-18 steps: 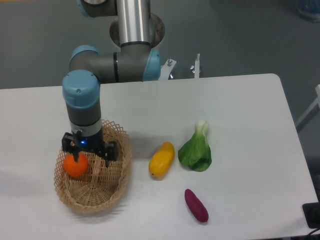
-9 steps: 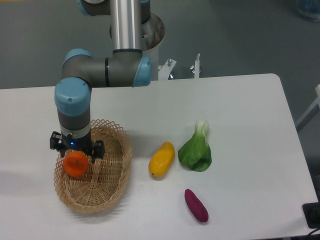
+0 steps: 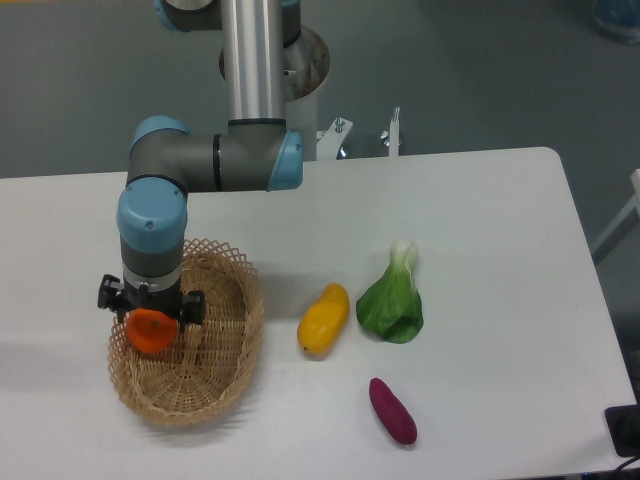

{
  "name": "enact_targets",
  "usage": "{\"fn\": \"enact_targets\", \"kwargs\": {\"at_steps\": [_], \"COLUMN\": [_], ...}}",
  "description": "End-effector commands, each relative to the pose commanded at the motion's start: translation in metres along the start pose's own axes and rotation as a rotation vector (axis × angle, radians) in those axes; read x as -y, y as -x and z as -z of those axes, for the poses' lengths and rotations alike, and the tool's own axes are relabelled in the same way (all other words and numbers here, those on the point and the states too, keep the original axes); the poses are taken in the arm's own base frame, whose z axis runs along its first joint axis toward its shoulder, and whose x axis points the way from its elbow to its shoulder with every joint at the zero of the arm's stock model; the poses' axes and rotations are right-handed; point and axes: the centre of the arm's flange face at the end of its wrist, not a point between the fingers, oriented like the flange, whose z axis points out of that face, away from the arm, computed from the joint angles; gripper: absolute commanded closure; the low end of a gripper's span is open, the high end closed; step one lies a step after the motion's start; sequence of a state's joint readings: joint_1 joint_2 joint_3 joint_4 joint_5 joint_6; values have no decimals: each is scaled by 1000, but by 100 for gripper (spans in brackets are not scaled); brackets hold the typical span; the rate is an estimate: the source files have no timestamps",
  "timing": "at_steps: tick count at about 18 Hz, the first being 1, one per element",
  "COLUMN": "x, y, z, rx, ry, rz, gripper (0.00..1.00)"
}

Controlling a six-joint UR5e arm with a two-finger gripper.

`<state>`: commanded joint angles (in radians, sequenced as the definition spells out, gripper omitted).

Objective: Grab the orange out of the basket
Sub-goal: 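Close the gripper around the orange inside the wicker basket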

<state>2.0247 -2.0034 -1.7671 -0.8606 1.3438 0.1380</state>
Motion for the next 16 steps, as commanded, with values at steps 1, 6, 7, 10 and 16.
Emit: {"fn": "enact_targets", "kwargs": {"at_steps": [1, 6, 7, 10, 16], "x": [0, 1, 1, 1, 2], "y": [1, 2, 2, 3, 4], "z": [0, 2, 1, -3, -10], "rx": [0, -1, -1, -2, -9], "ry": [0, -4, -2, 4, 13], "rz": [3, 7, 7, 9, 10], "gripper": [0, 0, 0, 0, 0]}}
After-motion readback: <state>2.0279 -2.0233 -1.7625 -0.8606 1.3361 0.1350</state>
